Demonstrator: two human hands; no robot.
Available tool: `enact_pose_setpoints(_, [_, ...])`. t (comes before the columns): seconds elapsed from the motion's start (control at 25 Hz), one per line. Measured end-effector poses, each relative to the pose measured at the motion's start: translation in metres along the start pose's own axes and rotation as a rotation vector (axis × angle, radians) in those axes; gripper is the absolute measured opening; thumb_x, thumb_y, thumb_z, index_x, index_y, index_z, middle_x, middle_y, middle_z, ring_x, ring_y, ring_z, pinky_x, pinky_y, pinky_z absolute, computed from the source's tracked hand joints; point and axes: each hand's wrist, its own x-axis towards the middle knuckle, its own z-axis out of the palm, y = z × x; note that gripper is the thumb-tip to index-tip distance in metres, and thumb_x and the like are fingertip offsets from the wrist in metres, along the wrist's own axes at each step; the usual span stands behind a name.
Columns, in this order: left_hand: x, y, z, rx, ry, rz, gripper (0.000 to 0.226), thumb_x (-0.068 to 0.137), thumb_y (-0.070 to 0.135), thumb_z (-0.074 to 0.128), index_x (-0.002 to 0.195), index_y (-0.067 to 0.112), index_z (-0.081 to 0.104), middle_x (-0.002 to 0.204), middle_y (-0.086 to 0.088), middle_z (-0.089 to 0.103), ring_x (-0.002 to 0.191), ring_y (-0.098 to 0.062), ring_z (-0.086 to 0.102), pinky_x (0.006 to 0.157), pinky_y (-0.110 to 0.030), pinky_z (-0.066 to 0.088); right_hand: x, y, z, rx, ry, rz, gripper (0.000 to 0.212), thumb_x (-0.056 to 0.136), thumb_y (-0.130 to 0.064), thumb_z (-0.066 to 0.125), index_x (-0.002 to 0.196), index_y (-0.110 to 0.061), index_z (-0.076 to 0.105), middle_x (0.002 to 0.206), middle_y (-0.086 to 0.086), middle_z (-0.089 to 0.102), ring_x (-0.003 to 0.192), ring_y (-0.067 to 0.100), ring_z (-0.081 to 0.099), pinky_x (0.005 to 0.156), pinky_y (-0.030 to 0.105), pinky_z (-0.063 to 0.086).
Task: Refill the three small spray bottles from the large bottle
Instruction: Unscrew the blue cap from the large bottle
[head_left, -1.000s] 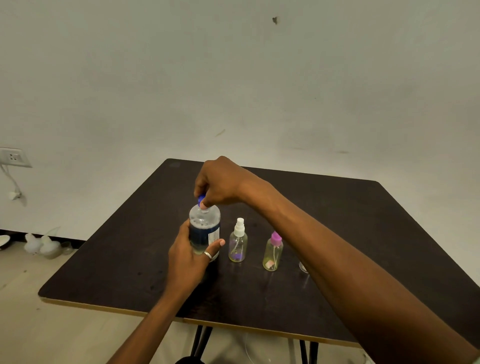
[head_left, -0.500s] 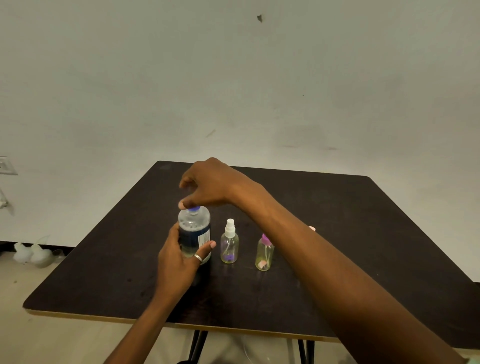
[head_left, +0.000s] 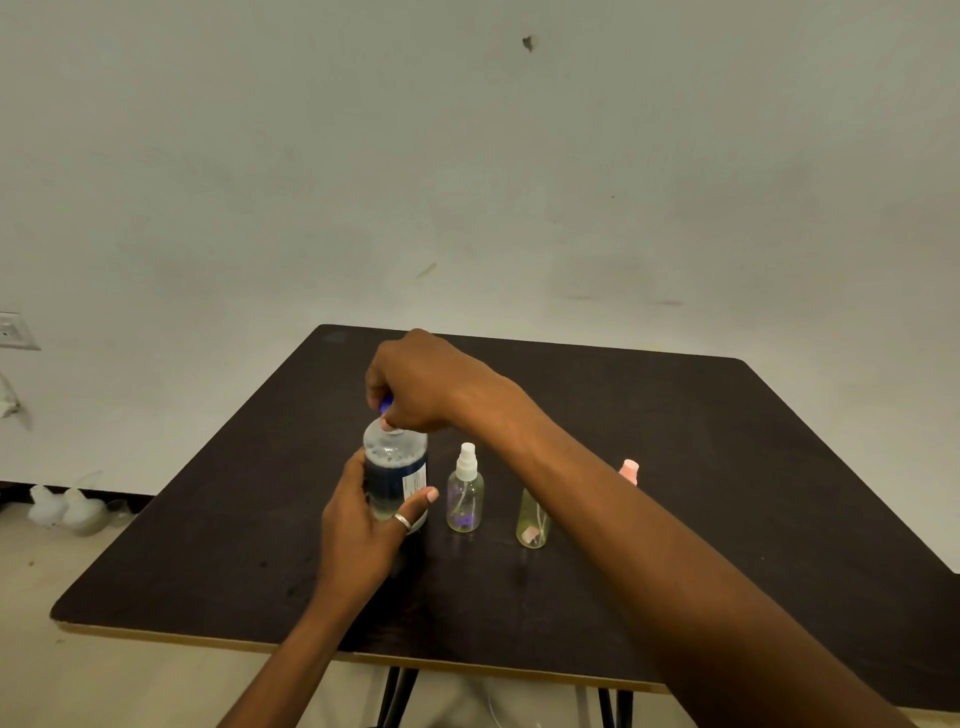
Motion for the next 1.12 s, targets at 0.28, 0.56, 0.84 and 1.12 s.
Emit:
enact_pose_setpoints(0.28, [0.001, 0.0, 0.0, -0.002, -0.003, -0.015, 0.081, 0.068, 0.055, 0.081, 0.137, 0.041, 0.04, 0.123, 0.03, 0.051, 0.108, 0.01, 0.051, 0.081, -0.005, 0.039, -0.006, 0.006, -0.007, 0.084, -0.074, -0.068, 0.037, 0.086, -0.014, 0.07, 0.122, -0.017, 0.066, 0.123, 0.0, 0.066, 0.11, 0.016, 0.062, 0.095, 0.032, 0.051])
enact_pose_setpoints(0.56, [0.0, -0.001, 0.0, -0.013, -0.006, 0.013, 0.077, 0.069, 0.051, 0.082, 0.135, 0.039, 0.044, 0.13, 0.02, 0.058, 0.11, 0.009, 0.056, 0.083, -0.008, 0.044, 0.004, -0.004, -0.005, -0.116, 0.153, 0.139, 0.05, 0.084, -0.054, 0.064, 0.059, -0.018, 0.041, 0.063, -0.001, 0.047, 0.059, 0.017, 0.05, 0.059, 0.033, 0.046])
enact_pose_setpoints(0.84, [0.0, -0.001, 0.001, -0.001, -0.006, 0.018, 0.076, 0.07, 0.052, 0.081, 0.135, 0.04, 0.042, 0.129, 0.022, 0.054, 0.111, 0.003, 0.056, 0.082, -0.007, 0.043, 0.008, -0.006, -0.002, -0.095, 0.039, 0.066, 0.034, 0.083, -0.033, 0.074, 0.065, -0.016, 0.05, 0.07, -0.001, 0.056, 0.072, 0.018, 0.057, 0.069, 0.03, 0.052])
enact_pose_setpoints(1.12, [0.0, 0.001, 0.001, -0.005, -0.005, -0.005, 0.079, 0.067, 0.054, 0.08, 0.135, 0.039, 0.042, 0.123, 0.029, 0.051, 0.108, 0.013, 0.051, 0.081, -0.004, 0.038, 0.002, 0.009, -0.015, 0.005, -0.134, -0.084, 0.029, 0.083, -0.012, 0.073, 0.112, -0.016, 0.073, 0.114, -0.001, 0.071, 0.102, 0.014, 0.065, 0.09, 0.027, 0.053])
